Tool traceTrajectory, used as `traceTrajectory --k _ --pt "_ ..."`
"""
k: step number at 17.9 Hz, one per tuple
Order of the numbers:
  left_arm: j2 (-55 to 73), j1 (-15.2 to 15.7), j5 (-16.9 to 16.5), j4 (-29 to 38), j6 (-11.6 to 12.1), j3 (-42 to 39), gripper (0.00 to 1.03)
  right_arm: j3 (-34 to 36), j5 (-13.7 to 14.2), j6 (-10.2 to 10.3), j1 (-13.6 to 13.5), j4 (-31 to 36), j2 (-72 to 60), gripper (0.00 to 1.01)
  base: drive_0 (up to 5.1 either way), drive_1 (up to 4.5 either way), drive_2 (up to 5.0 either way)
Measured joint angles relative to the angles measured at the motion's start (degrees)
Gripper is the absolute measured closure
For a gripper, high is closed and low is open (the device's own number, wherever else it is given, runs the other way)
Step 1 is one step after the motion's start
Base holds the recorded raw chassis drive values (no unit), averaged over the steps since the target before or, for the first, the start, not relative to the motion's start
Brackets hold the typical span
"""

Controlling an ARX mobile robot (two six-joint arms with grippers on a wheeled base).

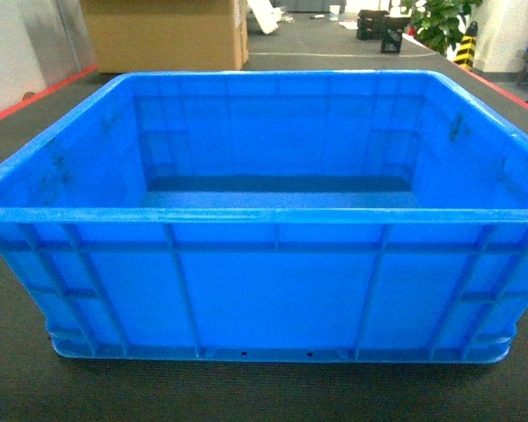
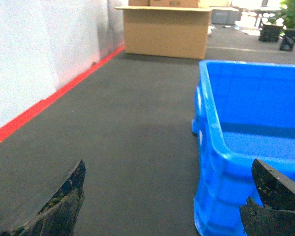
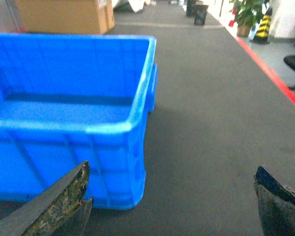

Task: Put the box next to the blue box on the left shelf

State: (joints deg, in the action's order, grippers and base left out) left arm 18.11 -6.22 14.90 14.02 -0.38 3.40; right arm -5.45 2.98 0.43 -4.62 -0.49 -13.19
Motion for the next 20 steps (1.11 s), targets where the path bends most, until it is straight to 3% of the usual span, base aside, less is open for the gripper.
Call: traceTrajectory --k 1,3,4,5,8,10,13,15,17,20 --pt "7.2 0.8 -0.3 6.6 0.3 2.6 0.05 -3.1 0.7 0.0 -1.1 6.3 -5.8 0.03 0.0 0.0 0.0" --pt "24.7 1.1 -4.7 18.6 0.9 12.5 0.05 -10.0 1.4 0.0 -3.0 17.9 -20.3 0.03 0.0 0.0 0.0" --pt "37.4 0.7 -6.8 21.5 2.9 20.5 0.05 -17.3 2.8 -0.5 -3.3 22.2 -33.7 0.03 0.0 0.0 0.0" --pt "44.7 0.6 -8.2 19.9 2.9 25.1 0.05 -22.6 3.1 -0.5 -3.3 20.7 -41.6 0.03 0.0 0.0 0.0" --pt "61.3 0.8 -9.1 11.4 -0.9 37.9 0.05 -37.6 2.6 0.5 -3.6 13.2 -61.2 0.03 0.0 0.0 0.0" --pt "66.7 0.8 -10.5 5.2 -2.6 43.3 0.05 -45.0 0.7 2.6 -3.7 6.3 -69.0 0.03 0.0 0.0 0.0" --pt "70.8 0.7 -11.6 -6.2 -5.2 48.6 0.05 -49.6 0.1 5.4 -4.4 -0.6 -75.3 0.03 0.0 0.0 0.0" --pt "72.7 0.4 -11.4 -14.2 -5.7 52.1 0.05 -51.4 1.2 7.5 -4.5 -4.0 -78.1 0.03 0.0 0.0 0.0" --pt "74.7 0.4 -11.5 -18.5 -5.7 55.1 0.05 -52.3 1.2 8.9 -4.9 -5.1 -80.2 0.03 0.0 0.0 0.0" --pt "76.5 0.1 -11.9 -19.8 -5.7 55.8 0.05 -52.4 1.4 9.4 -5.2 -5.0 -81.6 0.03 0.0 0.0 0.0"
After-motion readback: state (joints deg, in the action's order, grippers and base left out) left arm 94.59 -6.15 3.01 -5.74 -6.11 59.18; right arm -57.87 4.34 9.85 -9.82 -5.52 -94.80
